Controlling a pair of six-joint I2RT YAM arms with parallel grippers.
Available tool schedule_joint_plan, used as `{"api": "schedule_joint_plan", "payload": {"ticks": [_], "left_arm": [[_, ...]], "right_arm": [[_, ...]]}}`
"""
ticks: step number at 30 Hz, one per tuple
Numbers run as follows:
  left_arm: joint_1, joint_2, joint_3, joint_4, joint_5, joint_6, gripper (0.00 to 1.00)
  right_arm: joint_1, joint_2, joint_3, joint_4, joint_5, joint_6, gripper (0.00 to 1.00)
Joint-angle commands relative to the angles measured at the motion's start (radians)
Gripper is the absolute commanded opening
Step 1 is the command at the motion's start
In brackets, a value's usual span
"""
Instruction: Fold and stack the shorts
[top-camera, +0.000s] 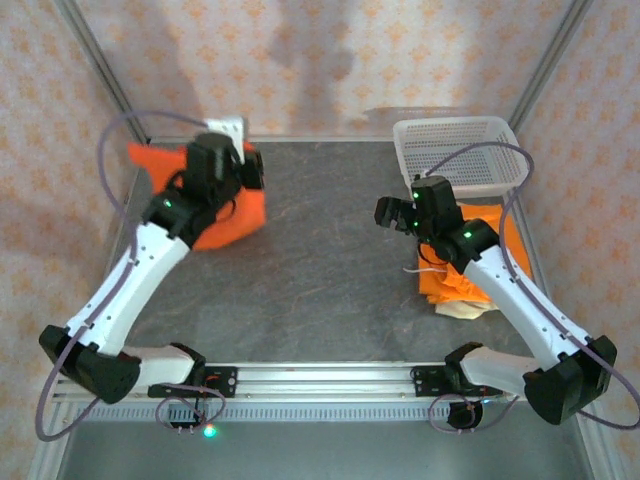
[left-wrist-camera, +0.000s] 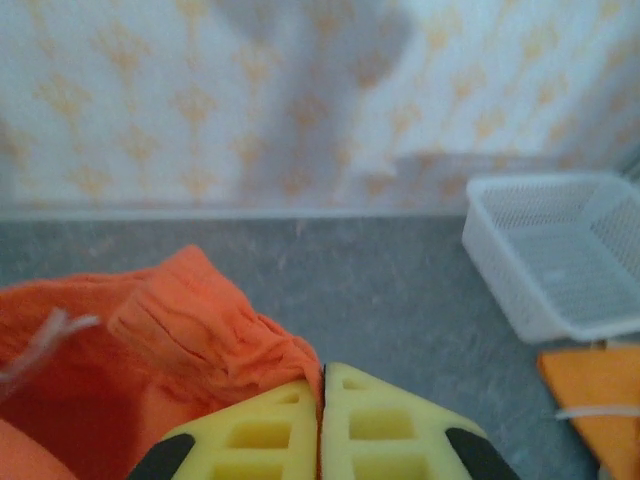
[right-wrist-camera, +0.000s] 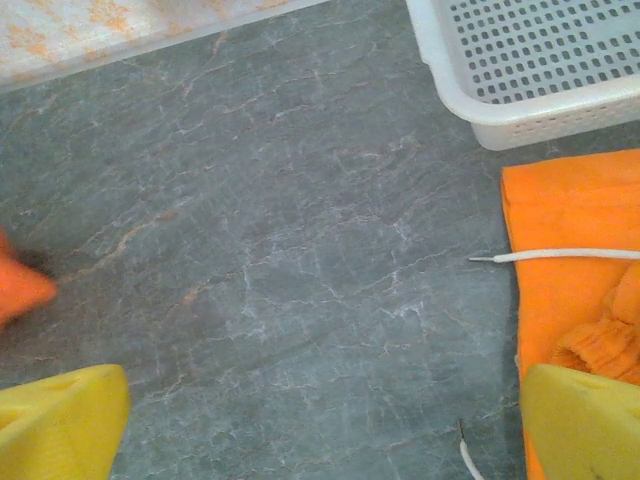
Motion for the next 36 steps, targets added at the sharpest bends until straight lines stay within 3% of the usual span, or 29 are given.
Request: {"api": "schedule_joint_plan", "payload": {"ticks": [1, 4, 7, 9, 12, 13, 18, 22, 27, 32, 36], "left_arm": [[-0.13, -0.061, -0.285, 0.211, -0.132, -0.014, 0.16], [-0.283, -0.079, -0.533, 0.371, -0.206, -0.083, 0.25], [-0.399, -0.087, -0.642, 0.445, -0.251, -0.11, 0.39], [-0.417, -0.108, -0.66, 0.43, -0.232, -0.14, 0.6], [-0.404, -0.209, -0.665, 0.359, -0.317, -0.201, 0.94], [-0.379, -0.256, -0.664, 0.336, -0.327, -0.216, 1.0], [-0.087, -0.413, -0.593, 0.126, -0.173, -0.324, 1.0], [0.128, -0.378, -0.492, -0.067, -0.12, -0.358, 1.0], [0.438, -0.265, -0.494, -0.061, 0.147, -0.423, 0.99], [0.6, -0.122, -0.48, -0.038, 0.264, -0.44, 0.95], [0.657, -0.043, -0.478, -0.007, 0.326, -0.447, 0.95]], "right_arm": [[-0.007, -0.015, -0.047, 0.009, 0.036, -0.006, 1.0], [-0.01, -0.003, -0.071, 0.018, 0.016, 0.012, 1.0], [-0.011, 0.025, -0.067, 0.02, -0.034, 0.032, 1.0], [-0.011, 0.055, -0.049, 0.021, -0.088, 0.047, 1.0], [-0.008, 0.117, -0.034, 0.047, -0.171, 0.092, 0.99], [-0.003, 0.132, -0.032, 0.06, -0.189, 0.106, 0.99], [0.092, 0.255, 0.014, 0.116, -0.168, 0.171, 0.99], [0.183, 0.372, 0.076, 0.16, -0.174, 0.257, 0.98], [0.259, 0.482, 0.133, 0.256, -0.205, 0.379, 0.91], [0.302, 0.592, 0.259, 0.168, -0.164, 0.387, 0.83], [0.355, 0.661, 0.318, 0.097, -0.129, 0.365, 0.78]]}}
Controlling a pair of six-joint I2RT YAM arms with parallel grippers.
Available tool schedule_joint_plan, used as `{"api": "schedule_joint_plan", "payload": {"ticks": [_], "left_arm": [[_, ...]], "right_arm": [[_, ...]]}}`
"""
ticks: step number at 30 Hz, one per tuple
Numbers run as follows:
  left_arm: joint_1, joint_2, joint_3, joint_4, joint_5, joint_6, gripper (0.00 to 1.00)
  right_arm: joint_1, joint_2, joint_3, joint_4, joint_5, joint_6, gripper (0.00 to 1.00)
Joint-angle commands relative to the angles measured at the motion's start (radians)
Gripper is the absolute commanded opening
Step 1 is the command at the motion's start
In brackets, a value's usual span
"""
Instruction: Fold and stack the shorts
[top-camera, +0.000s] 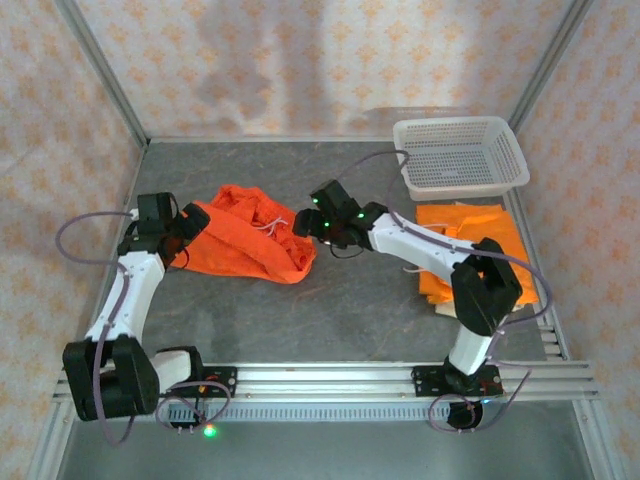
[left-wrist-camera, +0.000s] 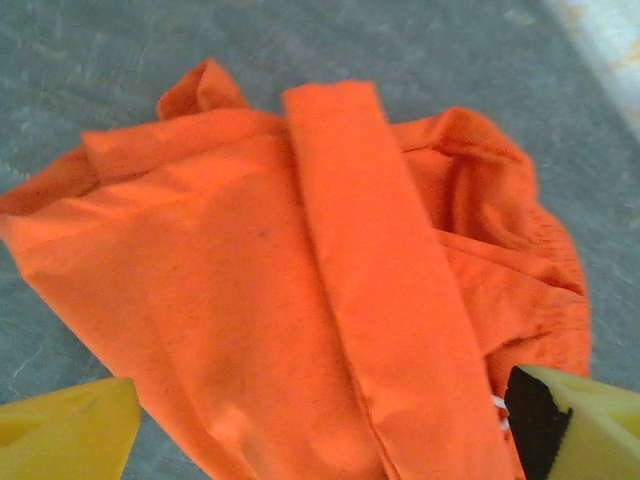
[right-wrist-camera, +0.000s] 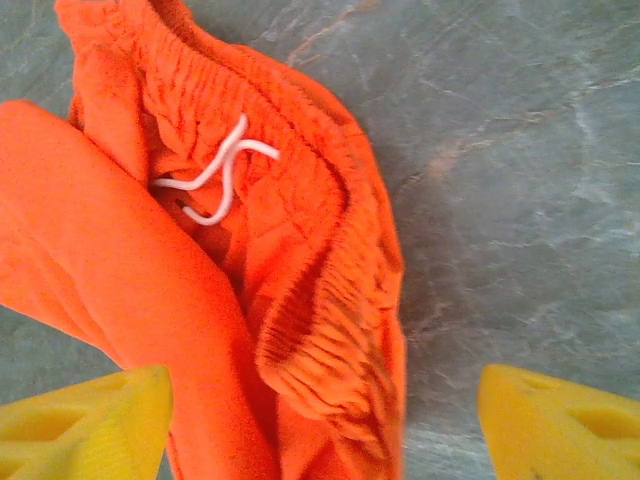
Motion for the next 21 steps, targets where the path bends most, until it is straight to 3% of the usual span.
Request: {"api": "schedule_joint_plan", "payload": {"ticks": [1, 5, 11, 21], "left_arm": [[0.029, 0.031, 0.008, 0.009, 0.096, -0.02, 0.94], [0.035, 0.049, 0.007, 0.012, 0.065, -0.004, 0.95], [0.054, 0.127, 0.071, -0.039, -0.002, 0.008, 0.94], [0.059, 0.272, 0.189, -0.008, -0.064, -0.064, 0.83]], "right_arm": [[0.051, 0.053, 0.052, -0.098, 0.074, -0.004, 0.77], [0.073, 0.117, 0.11, -0.186, 0.14, -0.035, 0.69], [0.073, 0.177, 0.187, -0.242, 0.218, -0.083, 0.47], [0.071, 0.184, 0.186, -0.23, 0.205, -0.073, 0.15]]}}
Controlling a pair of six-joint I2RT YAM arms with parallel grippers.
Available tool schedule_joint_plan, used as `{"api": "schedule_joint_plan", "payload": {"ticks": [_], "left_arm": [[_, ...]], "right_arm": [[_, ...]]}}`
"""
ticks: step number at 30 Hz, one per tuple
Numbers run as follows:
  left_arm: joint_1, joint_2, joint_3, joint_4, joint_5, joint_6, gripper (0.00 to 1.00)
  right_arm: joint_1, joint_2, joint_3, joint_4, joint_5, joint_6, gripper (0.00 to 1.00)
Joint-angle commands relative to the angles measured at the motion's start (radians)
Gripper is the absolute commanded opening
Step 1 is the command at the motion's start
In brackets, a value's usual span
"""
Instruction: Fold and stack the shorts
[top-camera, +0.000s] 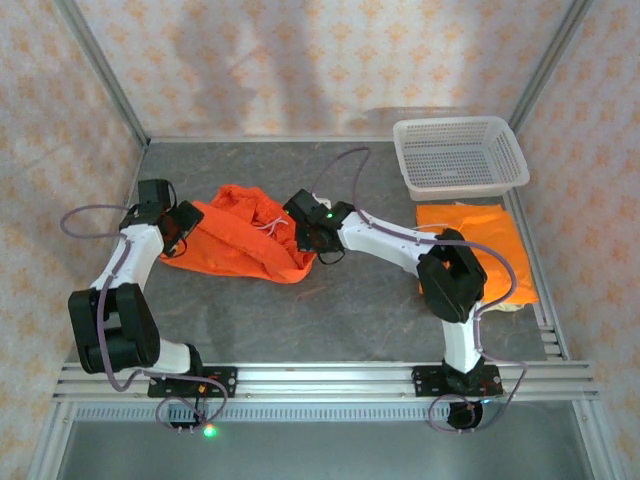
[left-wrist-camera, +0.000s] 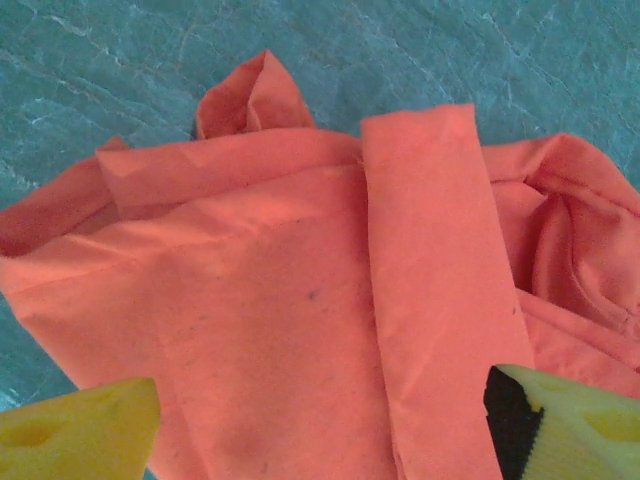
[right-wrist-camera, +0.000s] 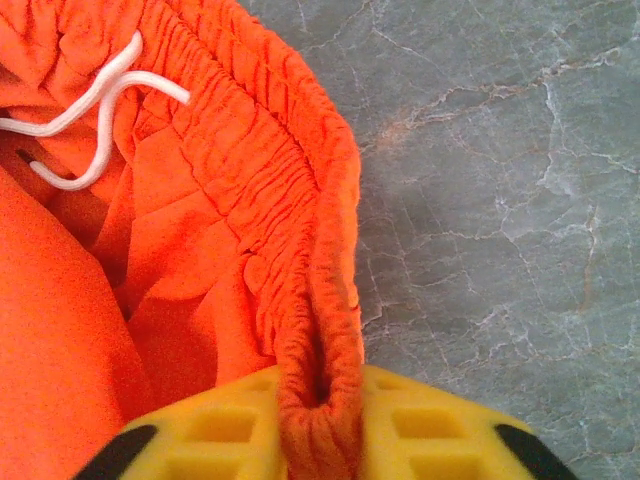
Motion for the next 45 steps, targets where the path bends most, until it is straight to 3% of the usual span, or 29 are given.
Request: {"api": "schedule_joint_plan", "payload": {"ticks": [1, 15, 23, 31, 39, 45], "left_arm": [[0.014, 0.063, 0.085, 0.004, -0.047, -0.029, 0.82], [0.018, 0.371, 0.302, 0.012, 0.033, -0.02, 0.68], [0.017, 0.425, 0.331, 0.035, 0.052, -0.021, 0.4], [0.018, 0.418, 0.384, 0.0, 0.032, -0.002, 0.0], [0.016, 0.348, 0.574, -0.102, 0.061, 0.039, 0.0], [0.016, 0.439, 0.94, -0.249, 0.075, 0.038, 0.0]], "right_arm": [[-0.003, -0.002, -0.002, -0.005, 0.022, 0.01, 0.12], [-0.003, -0.01, -0.031, 0.033, -0.017, 0.033, 0.06], [-0.005, -0.016, -0.038, 0.033, -0.014, 0.034, 0.05], [-0.042, -0.055, -0.067, 0.044, -0.02, 0.041, 0.03], [-0.165, -0.135, -0.02, 0.042, -0.037, 0.019, 0.0], [-0.286, -0.022, 0.311, -0.053, -0.081, -0.017, 0.0]]}}
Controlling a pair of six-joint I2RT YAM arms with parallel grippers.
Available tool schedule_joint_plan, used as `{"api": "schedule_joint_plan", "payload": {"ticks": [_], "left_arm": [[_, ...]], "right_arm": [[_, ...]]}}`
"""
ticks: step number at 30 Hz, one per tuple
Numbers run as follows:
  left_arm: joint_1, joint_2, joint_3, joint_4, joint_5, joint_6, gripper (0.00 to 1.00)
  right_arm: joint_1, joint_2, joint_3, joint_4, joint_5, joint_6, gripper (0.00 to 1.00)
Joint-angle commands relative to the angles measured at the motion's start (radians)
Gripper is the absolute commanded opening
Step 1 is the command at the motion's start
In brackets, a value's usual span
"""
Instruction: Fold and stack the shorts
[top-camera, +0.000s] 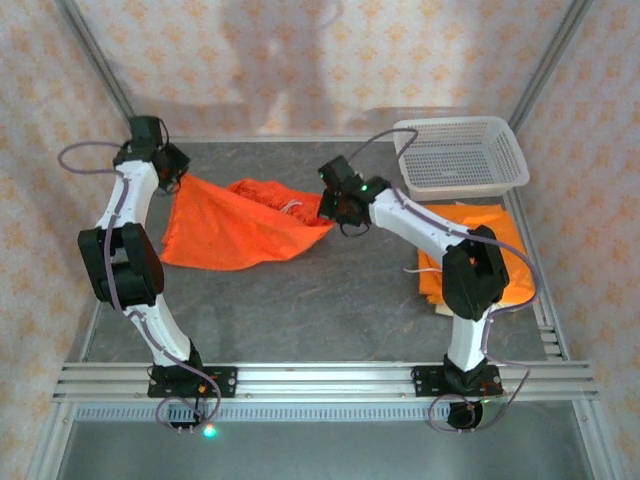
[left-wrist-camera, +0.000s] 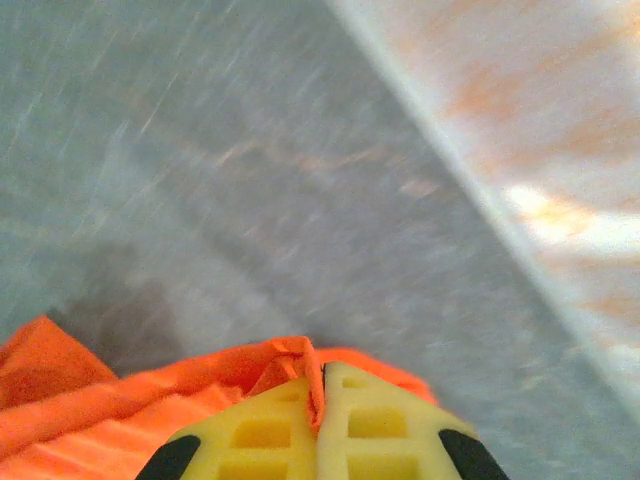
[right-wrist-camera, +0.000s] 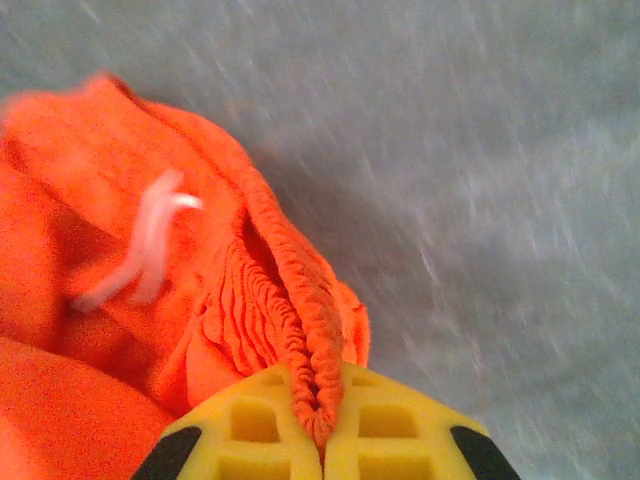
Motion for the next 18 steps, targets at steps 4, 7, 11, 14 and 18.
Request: {"api": "schedule_joint_plan", "payload": {"ticks": [4, 7, 11, 14, 18], "left_arm": [[0.006, 0.147, 0.555, -0.228, 0.025, 0.012, 0.0], [0.006, 0.189, 0.792, -0.285, 0.014, 0.012, 0.0], [0.005, 0.112, 0.857, -0.249, -0.004, 0.029, 0.0], [0.006, -0.041, 0.731, -0.218, -0.023, 0.077, 0.0], [0.005, -0.342, 0.271, -0.047, -0.084, 0.11, 0.0]], "right_arm": [[-0.139, 0.194, 0.595, -0.147, -0.046, -0.04, 0.0], [-0.181, 0.276, 0.871, -0.224, -0.072, -0.039, 0.0], [-0.201, 0.236, 0.938, -0.204, -0.081, -0.081, 0.0], [-0.203, 0.108, 0.78, -0.132, -0.071, -0.153, 0.0], [-0.204, -0.096, 0.412, 0.039, -0.074, -0.191, 0.0]]}}
